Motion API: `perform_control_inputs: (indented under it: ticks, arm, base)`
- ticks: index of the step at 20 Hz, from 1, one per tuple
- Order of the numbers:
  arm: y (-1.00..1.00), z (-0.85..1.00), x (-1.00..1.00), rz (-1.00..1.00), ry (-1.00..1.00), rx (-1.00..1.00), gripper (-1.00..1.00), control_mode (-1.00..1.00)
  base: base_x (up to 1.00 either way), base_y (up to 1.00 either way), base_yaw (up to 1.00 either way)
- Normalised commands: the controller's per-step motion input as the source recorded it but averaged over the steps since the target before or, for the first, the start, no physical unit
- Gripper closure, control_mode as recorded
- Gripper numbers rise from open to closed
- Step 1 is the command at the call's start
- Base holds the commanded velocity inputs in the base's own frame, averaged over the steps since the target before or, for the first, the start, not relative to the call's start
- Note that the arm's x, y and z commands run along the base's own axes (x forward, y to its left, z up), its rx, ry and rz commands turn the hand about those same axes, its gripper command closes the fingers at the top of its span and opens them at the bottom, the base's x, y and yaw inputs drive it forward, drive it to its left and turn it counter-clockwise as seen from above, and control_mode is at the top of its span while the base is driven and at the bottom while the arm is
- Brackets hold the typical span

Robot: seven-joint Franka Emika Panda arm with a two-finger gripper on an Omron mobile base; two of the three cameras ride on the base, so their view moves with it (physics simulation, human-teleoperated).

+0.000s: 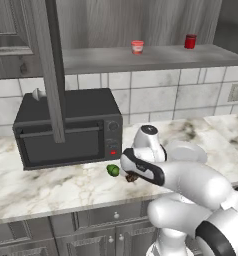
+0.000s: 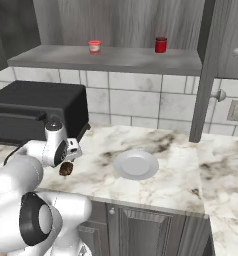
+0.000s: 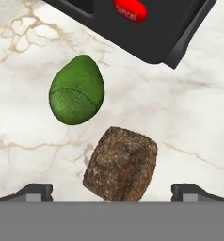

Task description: Pick the avocado and bread from the counter and place them on the plate. Then pick the jam from the cabinet and place it next to the plate. Lastly close the cabinet door.

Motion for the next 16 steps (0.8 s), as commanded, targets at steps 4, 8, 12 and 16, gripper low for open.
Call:
perform_control_inputs:
  ticks: [4, 8, 12, 16]
  arm:
    - [0.02, -0.21, 0.17, 0.01, 0.03, 0.0, -1.0, -1.0]
    - [0.06, -0.21, 0.07, 0.0, 0.04, 0.0, -1.0, -1.0]
    - [0.07, -0.23, 0.01, 0.0, 0.01, 0.0, -1.0, -1.0]
    - [0.03, -0.24, 0.03, 0.0, 0.0, 0.0, -1.0, -1.0]
  base:
    - [0.0, 0.0, 0.0]
    - [0.0, 0.0, 0.0]
    - [0.0, 0.0, 0.0]
    - [0.0, 0.0, 0.0]
